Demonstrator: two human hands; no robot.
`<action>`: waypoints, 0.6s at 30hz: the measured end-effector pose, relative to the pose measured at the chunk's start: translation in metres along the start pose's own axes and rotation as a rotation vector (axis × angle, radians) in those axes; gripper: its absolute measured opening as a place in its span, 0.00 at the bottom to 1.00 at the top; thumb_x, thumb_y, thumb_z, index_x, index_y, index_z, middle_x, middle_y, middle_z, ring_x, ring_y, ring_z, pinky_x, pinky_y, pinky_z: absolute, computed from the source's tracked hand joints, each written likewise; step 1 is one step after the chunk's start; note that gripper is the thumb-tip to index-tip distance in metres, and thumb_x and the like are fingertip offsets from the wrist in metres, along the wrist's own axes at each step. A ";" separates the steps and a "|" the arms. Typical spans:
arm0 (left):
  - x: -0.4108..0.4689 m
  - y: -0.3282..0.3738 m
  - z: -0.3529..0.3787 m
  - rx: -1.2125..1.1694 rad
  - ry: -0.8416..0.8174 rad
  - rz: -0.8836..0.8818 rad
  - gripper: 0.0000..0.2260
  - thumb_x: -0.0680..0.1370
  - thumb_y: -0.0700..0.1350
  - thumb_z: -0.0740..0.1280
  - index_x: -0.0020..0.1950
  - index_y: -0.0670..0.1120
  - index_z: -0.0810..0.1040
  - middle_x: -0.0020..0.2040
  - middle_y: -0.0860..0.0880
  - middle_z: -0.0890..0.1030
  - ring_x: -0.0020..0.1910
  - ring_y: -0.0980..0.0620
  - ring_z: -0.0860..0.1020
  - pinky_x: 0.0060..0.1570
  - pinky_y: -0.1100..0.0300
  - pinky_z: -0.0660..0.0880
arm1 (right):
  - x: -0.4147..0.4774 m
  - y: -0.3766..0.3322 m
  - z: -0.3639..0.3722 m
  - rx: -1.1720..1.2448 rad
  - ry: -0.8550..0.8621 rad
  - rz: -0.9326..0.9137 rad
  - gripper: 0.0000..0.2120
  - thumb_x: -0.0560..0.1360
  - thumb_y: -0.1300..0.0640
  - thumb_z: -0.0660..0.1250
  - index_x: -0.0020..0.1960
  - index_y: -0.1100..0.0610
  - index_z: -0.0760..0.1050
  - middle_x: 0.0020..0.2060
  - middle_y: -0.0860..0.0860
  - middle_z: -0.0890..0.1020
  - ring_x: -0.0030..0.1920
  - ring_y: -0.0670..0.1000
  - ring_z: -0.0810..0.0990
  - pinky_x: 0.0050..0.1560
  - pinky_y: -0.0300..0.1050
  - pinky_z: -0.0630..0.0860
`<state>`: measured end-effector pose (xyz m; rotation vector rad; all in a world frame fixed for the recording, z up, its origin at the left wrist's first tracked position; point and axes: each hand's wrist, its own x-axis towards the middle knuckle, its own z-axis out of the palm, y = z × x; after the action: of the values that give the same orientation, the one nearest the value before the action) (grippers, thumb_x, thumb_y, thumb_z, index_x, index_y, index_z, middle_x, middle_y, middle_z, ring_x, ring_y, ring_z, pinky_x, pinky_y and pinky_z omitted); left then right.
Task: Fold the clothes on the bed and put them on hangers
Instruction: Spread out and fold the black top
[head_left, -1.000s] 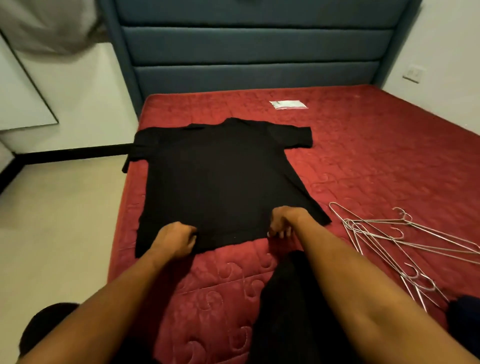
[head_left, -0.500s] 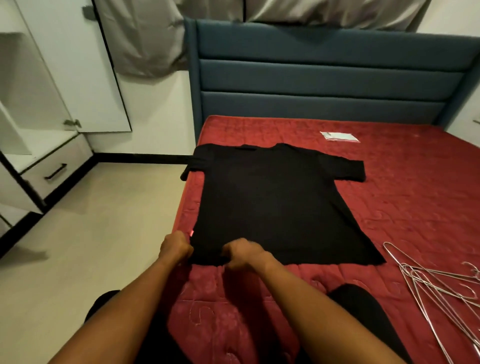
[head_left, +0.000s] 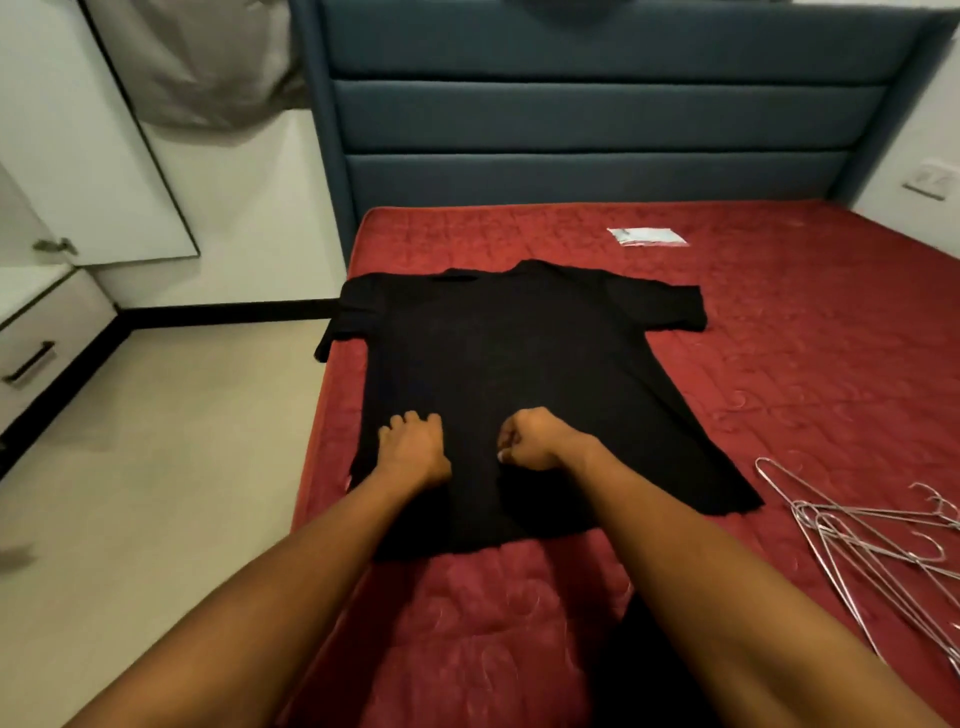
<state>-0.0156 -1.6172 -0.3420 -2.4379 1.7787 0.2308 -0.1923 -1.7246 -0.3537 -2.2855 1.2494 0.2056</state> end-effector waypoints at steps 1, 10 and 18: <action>0.015 0.011 -0.002 0.017 -0.007 0.046 0.29 0.77 0.55 0.67 0.74 0.46 0.66 0.70 0.39 0.70 0.69 0.38 0.70 0.67 0.44 0.68 | 0.007 0.018 -0.012 0.023 0.040 0.048 0.03 0.74 0.50 0.74 0.44 0.46 0.80 0.47 0.47 0.83 0.49 0.50 0.83 0.56 0.50 0.82; 0.230 0.162 -0.029 0.008 -0.025 0.477 0.26 0.80 0.57 0.65 0.75 0.51 0.66 0.71 0.44 0.71 0.70 0.41 0.69 0.69 0.44 0.68 | 0.102 0.240 -0.120 0.470 0.691 0.491 0.08 0.74 0.60 0.68 0.40 0.61 0.84 0.40 0.57 0.86 0.46 0.56 0.85 0.50 0.48 0.79; 0.393 0.233 -0.018 -0.332 -0.001 0.469 0.21 0.79 0.56 0.67 0.70 0.51 0.73 0.63 0.46 0.76 0.63 0.44 0.74 0.64 0.48 0.74 | 0.226 0.365 -0.184 1.472 1.012 0.809 0.16 0.66 0.56 0.79 0.46 0.61 0.76 0.41 0.56 0.82 0.38 0.55 0.82 0.36 0.49 0.82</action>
<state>-0.1180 -2.0592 -0.3996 -2.1569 2.4625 0.6109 -0.3853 -2.1454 -0.4162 -0.4489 1.7464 -1.2817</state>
